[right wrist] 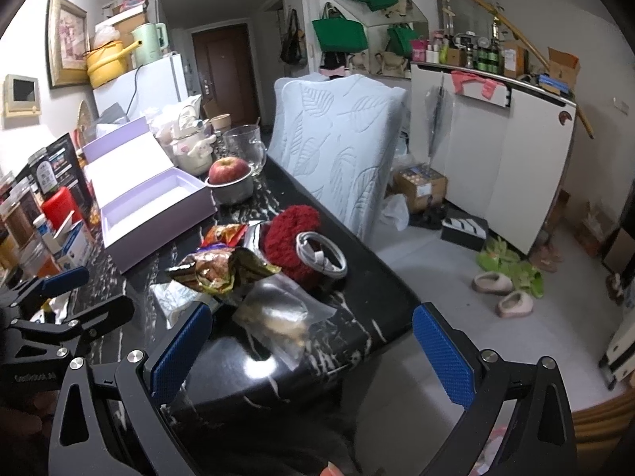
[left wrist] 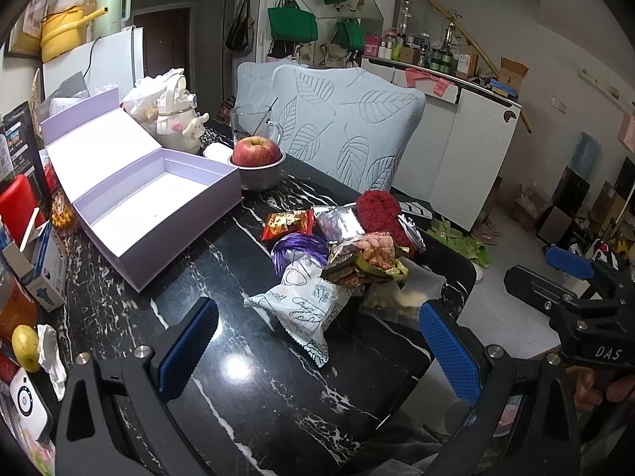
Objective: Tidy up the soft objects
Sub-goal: 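Grasp the white patterned snack bag with the left tool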
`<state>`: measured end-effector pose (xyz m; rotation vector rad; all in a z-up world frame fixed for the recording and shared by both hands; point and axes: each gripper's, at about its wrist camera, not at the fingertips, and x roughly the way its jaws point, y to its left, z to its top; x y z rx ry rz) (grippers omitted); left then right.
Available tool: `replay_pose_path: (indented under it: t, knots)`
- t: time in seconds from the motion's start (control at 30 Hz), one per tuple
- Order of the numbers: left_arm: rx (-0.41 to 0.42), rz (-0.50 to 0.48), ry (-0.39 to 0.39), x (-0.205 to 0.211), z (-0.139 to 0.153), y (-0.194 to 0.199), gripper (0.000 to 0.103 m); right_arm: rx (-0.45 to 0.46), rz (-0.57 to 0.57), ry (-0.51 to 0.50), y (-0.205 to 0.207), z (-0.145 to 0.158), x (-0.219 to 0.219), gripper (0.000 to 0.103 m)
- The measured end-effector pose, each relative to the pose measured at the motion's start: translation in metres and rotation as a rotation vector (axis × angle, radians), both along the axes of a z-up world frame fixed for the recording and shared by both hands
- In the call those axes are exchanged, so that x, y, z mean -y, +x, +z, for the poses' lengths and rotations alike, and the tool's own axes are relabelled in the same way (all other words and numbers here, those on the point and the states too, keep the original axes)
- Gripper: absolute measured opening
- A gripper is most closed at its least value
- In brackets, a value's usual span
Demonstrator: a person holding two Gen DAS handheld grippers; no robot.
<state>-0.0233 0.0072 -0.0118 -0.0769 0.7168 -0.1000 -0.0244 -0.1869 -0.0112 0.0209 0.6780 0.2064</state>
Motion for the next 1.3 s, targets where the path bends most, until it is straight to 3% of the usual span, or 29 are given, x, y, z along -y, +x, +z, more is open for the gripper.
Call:
replay_pose_path:
  t: [0.43, 0.67, 1.07, 1.13, 1.2, 1.3]
  knots:
    - [-0.03, -0.042, -0.037, -0.007, -0.019, 0.022, 0.103, -0.037, 0.045, 0.031, 0.012, -0.022, -0.002, 0.103]
    - [-0.058, -0.085, -0.009, -0.005, -0.03, 0.046, 0.103, -0.067, 0.055, 0.025, 0.025, -0.032, -0.002, 0.103]
    - [-0.163, -0.21, -0.01, 0.003, -0.059, 0.085, 0.103, -0.108, 0.059, 0.014, 0.045, -0.044, -0.001, 0.103]
    - [-0.17, -0.22, -0.018, 0.004, -0.063, 0.086, 0.101, -0.113, 0.061, 0.01, 0.047, -0.045, -0.002, 0.103]
    - [-0.179, -0.221, -0.01, 0.004, -0.066, 0.087, 0.088, -0.118, 0.063, 0.007, 0.048, -0.047, -0.002, 0.103]
    - [-0.183, -0.219, 0.016, 0.004, -0.07, 0.088, 0.08, -0.125, 0.065, 0.002, 0.049, -0.048, -0.003, 0.103]
